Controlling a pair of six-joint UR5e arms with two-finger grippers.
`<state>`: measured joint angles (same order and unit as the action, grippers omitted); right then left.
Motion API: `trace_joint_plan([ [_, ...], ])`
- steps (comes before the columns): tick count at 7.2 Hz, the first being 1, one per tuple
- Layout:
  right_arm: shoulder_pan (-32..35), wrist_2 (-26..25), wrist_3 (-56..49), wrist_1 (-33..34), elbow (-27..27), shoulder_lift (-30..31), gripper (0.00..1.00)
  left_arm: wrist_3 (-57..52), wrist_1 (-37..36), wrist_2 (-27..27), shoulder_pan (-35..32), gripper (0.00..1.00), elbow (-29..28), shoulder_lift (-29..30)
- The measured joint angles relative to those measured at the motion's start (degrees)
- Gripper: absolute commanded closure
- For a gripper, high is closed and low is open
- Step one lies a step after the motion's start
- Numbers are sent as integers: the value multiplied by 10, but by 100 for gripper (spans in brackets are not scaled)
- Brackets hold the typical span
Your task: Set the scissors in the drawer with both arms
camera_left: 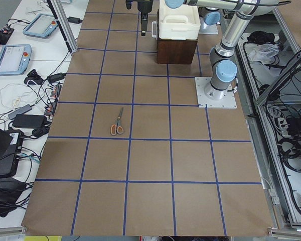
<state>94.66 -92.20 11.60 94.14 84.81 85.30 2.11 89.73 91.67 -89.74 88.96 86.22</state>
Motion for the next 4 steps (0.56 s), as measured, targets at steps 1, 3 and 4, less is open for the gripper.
trace_joint_plan([
  [1,0,0,0,0,0,0,0,0,0,0,0,0,0,0],
  [3,-1,-1,2,14,0,-2,0,0,2,0,0,0,0,-2],
  [4,-1,-1,5,26,0,-3,0,-4,3,0,1,0,1,-2],
])
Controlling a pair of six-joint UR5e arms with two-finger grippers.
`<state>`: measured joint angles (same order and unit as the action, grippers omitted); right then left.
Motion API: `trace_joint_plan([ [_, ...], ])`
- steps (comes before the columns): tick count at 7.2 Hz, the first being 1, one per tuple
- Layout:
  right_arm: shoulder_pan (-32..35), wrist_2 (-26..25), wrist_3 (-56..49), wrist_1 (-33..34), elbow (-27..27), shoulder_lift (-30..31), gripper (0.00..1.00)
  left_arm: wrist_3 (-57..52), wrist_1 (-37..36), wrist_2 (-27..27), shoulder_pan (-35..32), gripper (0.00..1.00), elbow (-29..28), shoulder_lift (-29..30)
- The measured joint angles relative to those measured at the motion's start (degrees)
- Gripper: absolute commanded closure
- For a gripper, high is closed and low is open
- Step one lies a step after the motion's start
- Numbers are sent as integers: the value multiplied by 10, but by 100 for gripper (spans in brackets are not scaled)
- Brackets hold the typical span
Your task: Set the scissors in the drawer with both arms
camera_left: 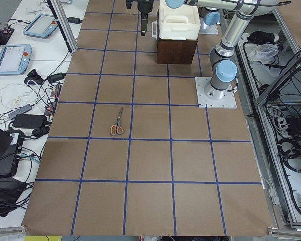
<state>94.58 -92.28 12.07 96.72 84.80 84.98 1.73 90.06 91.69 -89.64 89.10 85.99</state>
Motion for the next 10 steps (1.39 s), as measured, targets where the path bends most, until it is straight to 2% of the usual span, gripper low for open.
trace_joint_plan([
  [2,0,-1,8,7,0,1,0,-48,-10,9,10,0,27,0],
  [3,0,0,27,7,1,0,0,-108,-29,19,34,0,54,1],
  [5,7,1,186,4,3,-12,0,-274,-57,25,117,0,96,20],
  [7,38,-1,366,6,4,-37,0,-394,-119,26,169,0,114,83],
  [10,95,-3,549,2,5,-81,0,-567,-219,28,196,0,116,207],
])
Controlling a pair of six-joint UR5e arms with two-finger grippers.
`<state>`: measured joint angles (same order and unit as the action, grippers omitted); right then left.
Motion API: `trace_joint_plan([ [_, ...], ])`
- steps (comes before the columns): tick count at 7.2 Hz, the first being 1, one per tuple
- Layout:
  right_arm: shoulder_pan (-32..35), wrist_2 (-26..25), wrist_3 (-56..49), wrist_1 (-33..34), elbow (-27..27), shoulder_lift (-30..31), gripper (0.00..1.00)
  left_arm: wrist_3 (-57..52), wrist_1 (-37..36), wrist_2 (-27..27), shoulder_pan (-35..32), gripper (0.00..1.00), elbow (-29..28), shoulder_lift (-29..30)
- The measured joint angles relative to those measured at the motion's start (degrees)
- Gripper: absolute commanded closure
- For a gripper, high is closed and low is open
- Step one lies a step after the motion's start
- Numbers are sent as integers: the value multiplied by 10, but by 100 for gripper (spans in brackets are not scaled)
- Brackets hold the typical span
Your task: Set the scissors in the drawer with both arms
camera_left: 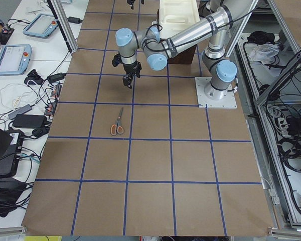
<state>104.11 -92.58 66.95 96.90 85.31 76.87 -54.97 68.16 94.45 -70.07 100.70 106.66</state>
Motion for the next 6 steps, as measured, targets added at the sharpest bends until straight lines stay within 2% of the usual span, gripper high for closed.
trace_joint_plan([
  [3,11,41,115,-5,-1,-29,0,-275,-104,2,39,0,-7,87],
  [6,16,75,186,-19,-1,-53,0,-563,-133,6,72,0,-48,129],
])
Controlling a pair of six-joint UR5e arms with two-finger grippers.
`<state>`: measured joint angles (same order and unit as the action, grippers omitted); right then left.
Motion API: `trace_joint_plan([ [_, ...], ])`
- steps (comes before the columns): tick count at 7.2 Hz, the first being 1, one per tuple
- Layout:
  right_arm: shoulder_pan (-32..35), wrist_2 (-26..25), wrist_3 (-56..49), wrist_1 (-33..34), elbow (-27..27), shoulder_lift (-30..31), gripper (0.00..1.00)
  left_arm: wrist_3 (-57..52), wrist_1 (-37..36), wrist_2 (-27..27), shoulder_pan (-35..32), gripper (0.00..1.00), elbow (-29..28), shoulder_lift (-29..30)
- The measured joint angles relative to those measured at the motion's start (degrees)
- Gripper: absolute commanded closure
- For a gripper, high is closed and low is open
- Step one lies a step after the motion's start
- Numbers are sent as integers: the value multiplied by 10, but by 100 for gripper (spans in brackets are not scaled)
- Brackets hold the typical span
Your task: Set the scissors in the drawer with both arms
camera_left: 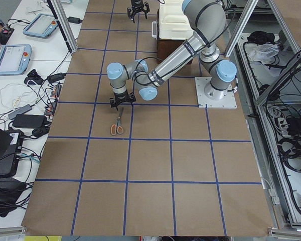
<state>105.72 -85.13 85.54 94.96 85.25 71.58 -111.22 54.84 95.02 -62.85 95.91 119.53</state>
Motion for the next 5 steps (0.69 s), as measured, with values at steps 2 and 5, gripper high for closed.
trace_joint_plan([
  [2,4,4,11,-27,0,-9,0,-147,-13,-2,18,0,-28,31],
  [5,9,5,29,-40,1,-30,0,-214,-96,-6,26,0,-34,56],
])
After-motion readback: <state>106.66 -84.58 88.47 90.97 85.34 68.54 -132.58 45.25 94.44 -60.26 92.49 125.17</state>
